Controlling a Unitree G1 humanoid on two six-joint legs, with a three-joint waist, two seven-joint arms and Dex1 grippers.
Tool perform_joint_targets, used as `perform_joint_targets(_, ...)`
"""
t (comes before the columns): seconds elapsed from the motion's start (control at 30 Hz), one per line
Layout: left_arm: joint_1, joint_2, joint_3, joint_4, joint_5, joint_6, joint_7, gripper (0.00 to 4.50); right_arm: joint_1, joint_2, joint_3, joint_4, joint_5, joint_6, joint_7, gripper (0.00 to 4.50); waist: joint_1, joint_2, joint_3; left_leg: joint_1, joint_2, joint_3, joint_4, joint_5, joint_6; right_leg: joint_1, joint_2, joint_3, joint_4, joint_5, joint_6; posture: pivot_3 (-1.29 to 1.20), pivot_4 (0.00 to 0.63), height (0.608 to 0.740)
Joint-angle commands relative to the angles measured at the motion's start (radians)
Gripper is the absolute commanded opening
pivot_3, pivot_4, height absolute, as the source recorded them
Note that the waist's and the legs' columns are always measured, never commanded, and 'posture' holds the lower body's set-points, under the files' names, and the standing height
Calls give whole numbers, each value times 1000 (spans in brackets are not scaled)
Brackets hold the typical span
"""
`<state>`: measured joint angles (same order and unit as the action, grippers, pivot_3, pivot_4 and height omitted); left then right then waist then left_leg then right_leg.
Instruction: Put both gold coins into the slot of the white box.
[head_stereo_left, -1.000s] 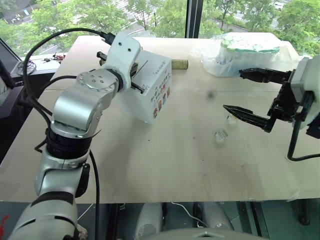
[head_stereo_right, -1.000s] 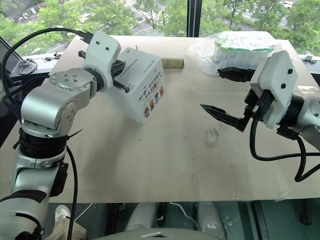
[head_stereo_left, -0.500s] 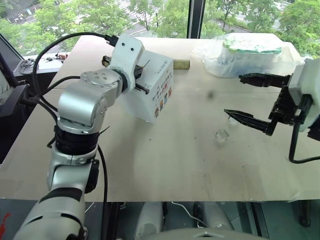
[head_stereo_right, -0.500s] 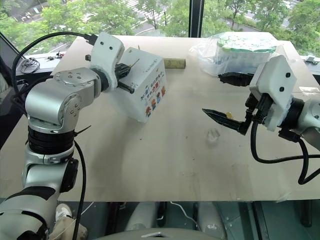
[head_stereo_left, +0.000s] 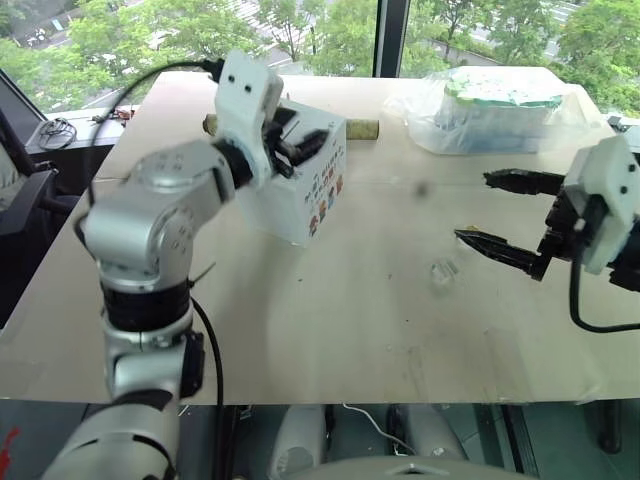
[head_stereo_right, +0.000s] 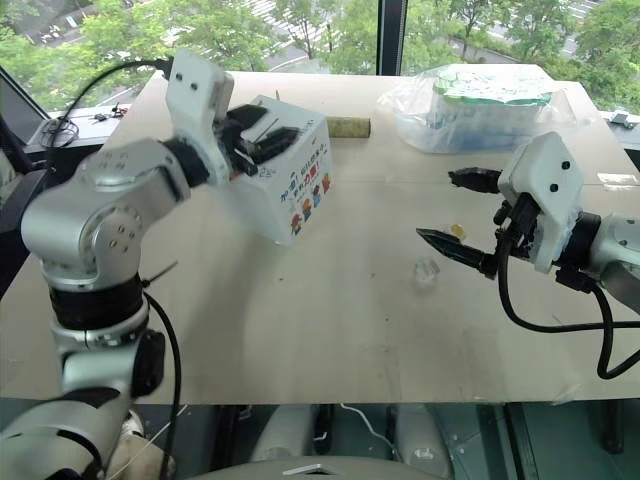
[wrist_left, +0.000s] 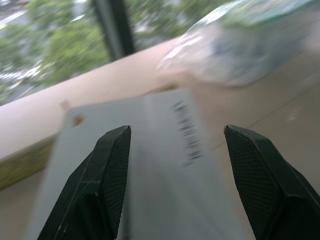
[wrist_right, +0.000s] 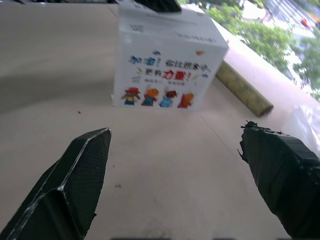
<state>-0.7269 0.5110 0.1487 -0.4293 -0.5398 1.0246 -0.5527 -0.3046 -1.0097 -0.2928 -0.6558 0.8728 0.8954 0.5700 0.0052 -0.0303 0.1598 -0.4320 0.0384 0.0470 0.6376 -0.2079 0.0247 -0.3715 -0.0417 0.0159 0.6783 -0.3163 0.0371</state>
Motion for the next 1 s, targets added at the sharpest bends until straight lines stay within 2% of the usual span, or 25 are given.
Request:
perform_joint_targets(0.03, 130, 32, 31, -113, -175, -86, -232, 3106, 14, 58, 86, 146, -122, 27, -105, 4500, -3, 0, 0, 0, 0, 0, 0, 0, 0, 0, 0, 0, 1, 0, 0, 0, 150, 740)
perform_joint_targets(0.2, 239, 91, -7, -132, -259, -141, -383, 3106, -14, 167, 159, 337, -237, -22, -128, 4500, -10, 1, 0, 0, 0, 0, 1, 0, 0, 0, 3, 0, 2, 0, 0, 0, 150, 740)
perform_joint_targets(0.23, 250, 109, -27, -127, -247, -158, -405, 3152, -23, 180, 183, 371, -270, -42, -124, 3974, -11, 1, 0, 0, -1, 0, 1, 0, 0, 0, 5, 0, 2, 0, 0, 0, 150, 740)
perform_joint_targets(0.3, 256, 130, -50, -114, -243, -174, -428, 3152, -37, 200, 210, 411, -306, -62, -108, 3408, -14, 1, 0, 0, -1, 0, 2, 0, 0, 0, 5, 1, 1, 0, 0, 0, 150, 740)
perform_joint_targets(0.53, 265, 180, -82, -103, -236, -232, -479, 3152, -97, 266, 244, 521, -382, -93, -77, 3408, -15, 1, 0, 0, 0, -1, 1, 0, 1, 0, 7, 1, 1, 0, 0, 0, 150, 740)
perform_joint_targets(0.87, 271, 182, -70, -110, -250, -244, -430, 3152, -138, 323, 261, 581, -440, -100, -34, 3408, -16, 1, 0, 0, 0, -1, 1, 0, 1, 0, 7, 1, 1, 0, 0, 0, 150, 740)
perform_joint_targets(0.97, 277, 182, -73, -119, -254, -246, -418, 3152, -145, 335, 257, 596, -452, -104, -30, 2537, -16, 1, 0, 0, 0, -1, 1, 0, 1, 0, 7, 1, 1, 0, 0, 0, 150, 740)
perform_joint_targets(1.0, 279, 182, -74, -122, -254, -248, -415, 3152, -145, 337, 257, 597, -456, -105, -28, 2057, -16, 1, 0, 0, 0, -1, 1, 0, 1, 0, 6, 1, 1, 0, 0, 0, 150, 740)
